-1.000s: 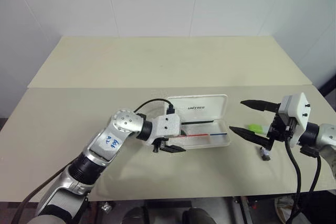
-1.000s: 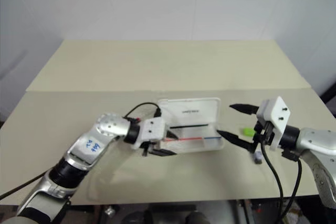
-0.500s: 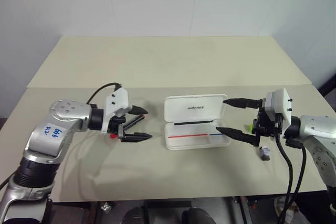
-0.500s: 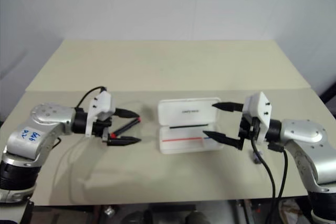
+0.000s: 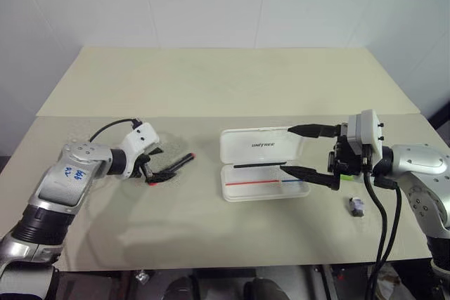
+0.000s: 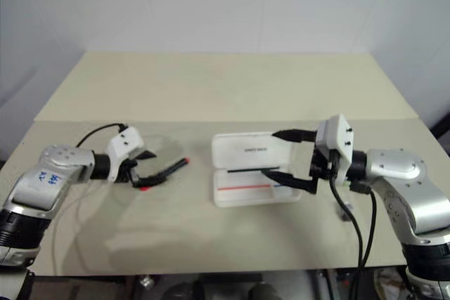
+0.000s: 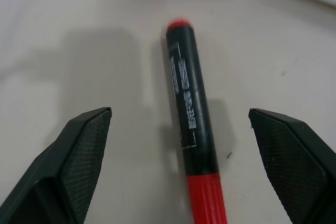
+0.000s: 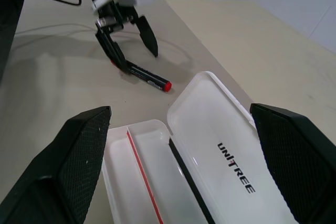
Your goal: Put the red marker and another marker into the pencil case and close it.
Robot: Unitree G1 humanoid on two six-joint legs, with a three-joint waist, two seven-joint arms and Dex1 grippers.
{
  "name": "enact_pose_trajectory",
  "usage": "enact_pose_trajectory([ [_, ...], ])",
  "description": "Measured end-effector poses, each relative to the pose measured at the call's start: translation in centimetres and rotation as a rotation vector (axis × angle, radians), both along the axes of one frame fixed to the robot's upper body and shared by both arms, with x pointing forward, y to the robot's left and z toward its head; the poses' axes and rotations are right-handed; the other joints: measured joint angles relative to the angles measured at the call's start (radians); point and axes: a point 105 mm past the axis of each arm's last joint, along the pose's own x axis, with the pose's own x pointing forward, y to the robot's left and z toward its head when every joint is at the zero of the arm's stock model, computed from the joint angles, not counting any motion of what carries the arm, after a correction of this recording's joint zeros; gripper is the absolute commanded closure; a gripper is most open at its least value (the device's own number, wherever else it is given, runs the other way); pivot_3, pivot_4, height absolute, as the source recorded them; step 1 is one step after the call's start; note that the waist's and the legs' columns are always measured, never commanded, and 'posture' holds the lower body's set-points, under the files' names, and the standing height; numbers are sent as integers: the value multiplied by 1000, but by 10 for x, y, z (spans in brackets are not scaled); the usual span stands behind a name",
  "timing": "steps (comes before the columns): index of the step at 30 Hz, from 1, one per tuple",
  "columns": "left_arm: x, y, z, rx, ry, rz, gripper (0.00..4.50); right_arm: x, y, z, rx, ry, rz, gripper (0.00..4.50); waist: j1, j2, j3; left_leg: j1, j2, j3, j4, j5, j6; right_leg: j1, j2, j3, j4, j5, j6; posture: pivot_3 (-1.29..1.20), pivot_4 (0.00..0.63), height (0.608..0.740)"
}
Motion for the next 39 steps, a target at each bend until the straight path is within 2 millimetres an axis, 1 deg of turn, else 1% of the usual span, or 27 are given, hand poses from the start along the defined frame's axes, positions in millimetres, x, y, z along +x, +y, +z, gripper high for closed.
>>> enact_pose_trajectory([
  [7,2,-1,-1,24,-34,-24,36,-5,3,-1,-3,1,9,0,0,0,0,1,1,4,2,0,0,-2,0,2,5,0,0,0,150,740],
  [8,3,-1,-1,33,-43,-29,218,-5,2,-2,-2,4,5,0,0,0,0,2,1,4,2,0,0,-2,0,2,6,0,0,0,150,740],
  [10,3,-2,-1,39,-52,-39,613,-4,1,-3,-1,9,1,0,0,0,0,2,1,4,2,0,0,-2,-1,2,6,0,0,0,150,740],
  [14,1,-9,-4,26,-48,-66,1869,-3,-3,1,9,-6,-23,0,3,0,0,2,1,3,2,0,0,-2,-2,2,7,0,-1,0,150,740],
  [15,1,-10,-5,26,-45,-71,2112,-3,-3,1,9,-8,-26,0,3,0,0,2,1,2,2,0,0,-2,-2,2,8,0,-1,0,150,740],
  [16,0,-11,-5,27,-43,-76,2520,-3,-3,1,9,-7,-26,0,3,0,0,3,1,2,2,0,2,-2,-3,2,8,1,-2,0,150,740],
  [19,0,-12,-6,25,-37,-79,3446,-3,-4,0,9,-5,-27,0,0,0,0,3,1,2,1,1,5,-2,-3,1,9,3,-5,0,150,740],
  [21,0,-12,-7,25,-34,-75,3927,-3,-4,0,9,-6,-27,0,-1,0,0,3,1,1,1,2,6,-2,-3,1,9,4,-6,0,150,740],
  [27,0,-13,-6,28,-39,-75,3926,-2,-4,1,2,-16,-35,0,-1,0,0,3,2,0,0,3,6,-2,-3,2,8,5,-7,0,150,740],
  [33,-2,-14,-4,33,-40,-108,3926,5,-10,0,-2,-10,-66,0,-1,0,0,1,2,0,-1,3,6,-3,-3,2,7,4,-8,0,150,740],
  [37,-11,-26,7,51,-40,-216,3926,8,-12,0,-4,-13,-76,0,-1,0,0,-2,3,1,-1,4,2,-5,-1,1,5,4,-8,0,150,740],
  [39,-15,-33,19,56,-53,-280,3926,9,-14,-1,-3,-12,-82,0,0,0,0,-2,4,2,-1,3,1,-6,0,1,4,4,-7,0,150,740],
])
